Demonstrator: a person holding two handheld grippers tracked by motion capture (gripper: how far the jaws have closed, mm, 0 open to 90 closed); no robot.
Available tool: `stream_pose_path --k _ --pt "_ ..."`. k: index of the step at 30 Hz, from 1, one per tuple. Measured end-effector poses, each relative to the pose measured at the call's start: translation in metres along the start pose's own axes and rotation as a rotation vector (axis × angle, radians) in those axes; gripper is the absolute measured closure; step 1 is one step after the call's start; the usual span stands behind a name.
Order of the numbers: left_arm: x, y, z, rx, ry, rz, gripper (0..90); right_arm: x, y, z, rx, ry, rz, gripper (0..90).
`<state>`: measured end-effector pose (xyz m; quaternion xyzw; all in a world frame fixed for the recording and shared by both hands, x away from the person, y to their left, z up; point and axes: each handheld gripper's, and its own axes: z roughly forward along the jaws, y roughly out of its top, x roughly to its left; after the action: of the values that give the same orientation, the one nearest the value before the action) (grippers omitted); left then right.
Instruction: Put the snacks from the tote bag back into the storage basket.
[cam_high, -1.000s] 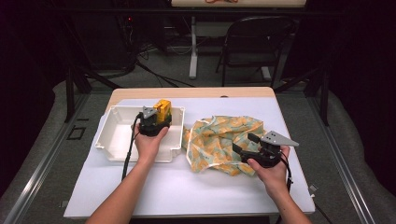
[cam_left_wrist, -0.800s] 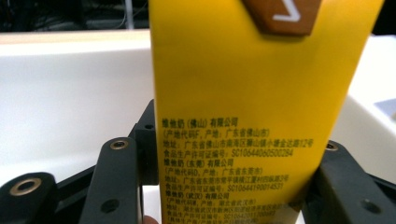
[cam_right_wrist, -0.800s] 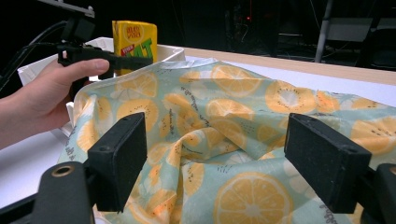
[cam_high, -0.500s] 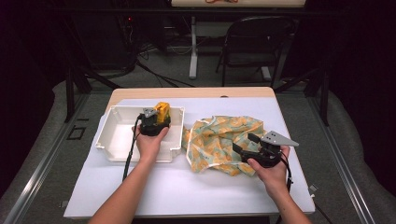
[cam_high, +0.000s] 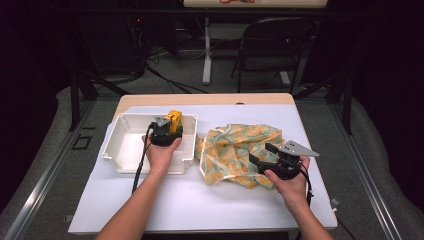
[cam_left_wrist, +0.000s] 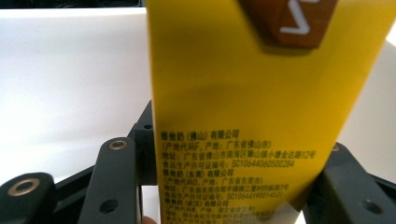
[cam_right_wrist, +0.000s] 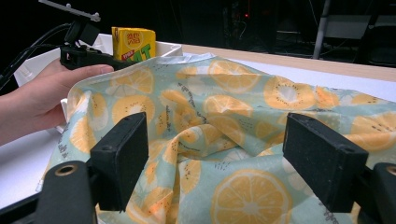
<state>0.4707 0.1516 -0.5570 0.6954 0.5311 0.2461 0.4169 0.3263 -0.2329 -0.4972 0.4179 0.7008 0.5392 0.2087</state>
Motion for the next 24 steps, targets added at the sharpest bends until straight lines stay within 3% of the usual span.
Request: stream_pose_path --k 15,18,24 --pt "0.0 0.001 -0.003 0.023 -0.017 -0.016 46.0 0.0 -0.002 0.001 0.015 -0.006 -0.005 22.0" --pt "0.0 0.002 -0.005 0.02 -0.036 -0.013 40.3 0.002 -0.002 0.001 0.013 -0.008 -0.004 22.0" --pt "-0.006 0.006 -0.014 0.008 -0.025 0.013 25.8 0.002 -0.003 0.001 0.019 -0.008 -0.014 21.9"
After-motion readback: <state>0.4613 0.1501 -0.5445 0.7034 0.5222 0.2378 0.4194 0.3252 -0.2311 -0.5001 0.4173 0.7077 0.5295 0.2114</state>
